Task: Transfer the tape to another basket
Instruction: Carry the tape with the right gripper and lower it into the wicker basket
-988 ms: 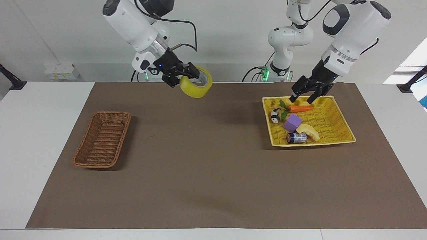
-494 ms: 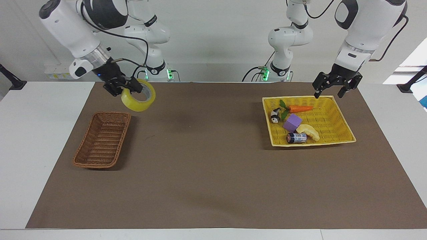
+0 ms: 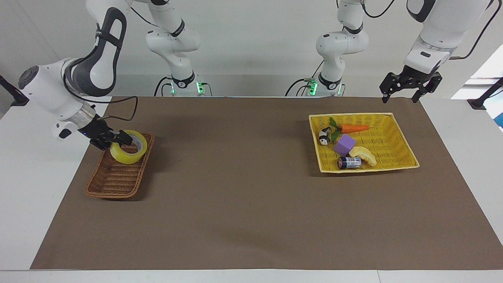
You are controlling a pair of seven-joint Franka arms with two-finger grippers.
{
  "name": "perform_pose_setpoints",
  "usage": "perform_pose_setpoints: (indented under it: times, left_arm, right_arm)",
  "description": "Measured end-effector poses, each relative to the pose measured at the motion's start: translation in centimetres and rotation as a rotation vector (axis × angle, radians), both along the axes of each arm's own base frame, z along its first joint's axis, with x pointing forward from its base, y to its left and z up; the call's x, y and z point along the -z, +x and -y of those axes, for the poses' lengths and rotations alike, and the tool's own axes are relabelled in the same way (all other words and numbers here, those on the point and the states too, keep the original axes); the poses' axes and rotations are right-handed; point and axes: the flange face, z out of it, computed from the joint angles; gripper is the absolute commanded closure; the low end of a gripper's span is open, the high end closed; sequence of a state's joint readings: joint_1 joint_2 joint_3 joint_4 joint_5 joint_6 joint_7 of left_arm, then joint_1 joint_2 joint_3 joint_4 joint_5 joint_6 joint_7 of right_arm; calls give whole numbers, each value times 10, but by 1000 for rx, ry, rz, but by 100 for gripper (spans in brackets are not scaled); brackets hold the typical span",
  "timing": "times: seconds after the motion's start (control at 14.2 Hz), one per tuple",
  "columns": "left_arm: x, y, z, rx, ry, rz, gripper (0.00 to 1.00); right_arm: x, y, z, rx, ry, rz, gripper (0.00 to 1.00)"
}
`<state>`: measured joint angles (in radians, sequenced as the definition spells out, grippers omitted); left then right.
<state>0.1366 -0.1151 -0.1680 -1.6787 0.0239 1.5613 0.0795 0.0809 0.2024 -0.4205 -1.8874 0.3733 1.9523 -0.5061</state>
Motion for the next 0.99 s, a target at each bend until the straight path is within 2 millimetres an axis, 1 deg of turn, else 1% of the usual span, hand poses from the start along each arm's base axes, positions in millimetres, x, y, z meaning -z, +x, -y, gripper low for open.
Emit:
perform_pose_setpoints:
  times: [0.14,0.28,0.42,0.56,0.64,0.71,0.78,0.99]
  left_arm:
    - [-5,-3,-4,13,0,-18,0]
    - [-17,-7,-2,20,-1,-47,0]
    - [-27,2,0,30,-7,-30,0]
    - [-27,14,2,36,-13,13,0]
    - [-27,18,2,38,-14,35,0]
    - [-26,20,2,39,-15,40,0]
    - [-25,21,2,38,-15,38,0]
    - [-25,21,-7,22,-15,39,0]
  right_arm:
    - [15,-2,16,-63,-14,7,100]
    - [29,-5,35,-122,-30,21,100]
    - [43,-6,44,-129,-13,18,100]
    - [59,-6,47,-135,23,25,100]
    - [66,-6,48,-133,29,19,85]
    - [71,-7,49,-132,32,12,45]
    - [74,-7,49,-131,35,9,0]
    - [71,-3,47,-110,59,32,0]
